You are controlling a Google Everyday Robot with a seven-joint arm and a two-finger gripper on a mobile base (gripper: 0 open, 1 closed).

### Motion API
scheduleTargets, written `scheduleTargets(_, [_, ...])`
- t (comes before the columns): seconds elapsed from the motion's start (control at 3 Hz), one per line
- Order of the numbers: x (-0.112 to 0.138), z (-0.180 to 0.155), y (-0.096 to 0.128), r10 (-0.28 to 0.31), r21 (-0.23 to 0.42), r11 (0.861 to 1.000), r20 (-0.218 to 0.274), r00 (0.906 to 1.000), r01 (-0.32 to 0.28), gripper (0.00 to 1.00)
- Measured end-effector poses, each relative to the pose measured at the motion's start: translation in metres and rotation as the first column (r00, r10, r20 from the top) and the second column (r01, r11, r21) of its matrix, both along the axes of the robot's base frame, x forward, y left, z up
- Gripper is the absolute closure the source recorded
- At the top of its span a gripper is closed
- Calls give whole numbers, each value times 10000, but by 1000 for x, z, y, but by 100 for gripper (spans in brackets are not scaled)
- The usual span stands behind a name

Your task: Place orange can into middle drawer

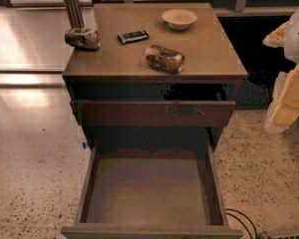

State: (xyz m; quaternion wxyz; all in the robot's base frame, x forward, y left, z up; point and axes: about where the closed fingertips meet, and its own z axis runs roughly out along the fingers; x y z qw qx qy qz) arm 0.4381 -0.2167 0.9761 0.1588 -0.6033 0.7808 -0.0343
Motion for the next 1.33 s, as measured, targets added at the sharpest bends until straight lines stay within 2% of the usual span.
scheduleTargets(0.33, [0, 0, 0, 0, 0, 10000, 0, 10000, 0, 0])
scheduleTargets(0.67, [3, 4, 3, 223, 73, 9997, 223, 9995, -225, 0])
scheduleTargets(1.0, [30, 10, 13, 688, 169, 9974, 766, 9947, -703, 0])
scheduleTargets(1.33, [66, 18, 24, 1092, -14, 9939, 1240, 9863, -1099, 0])
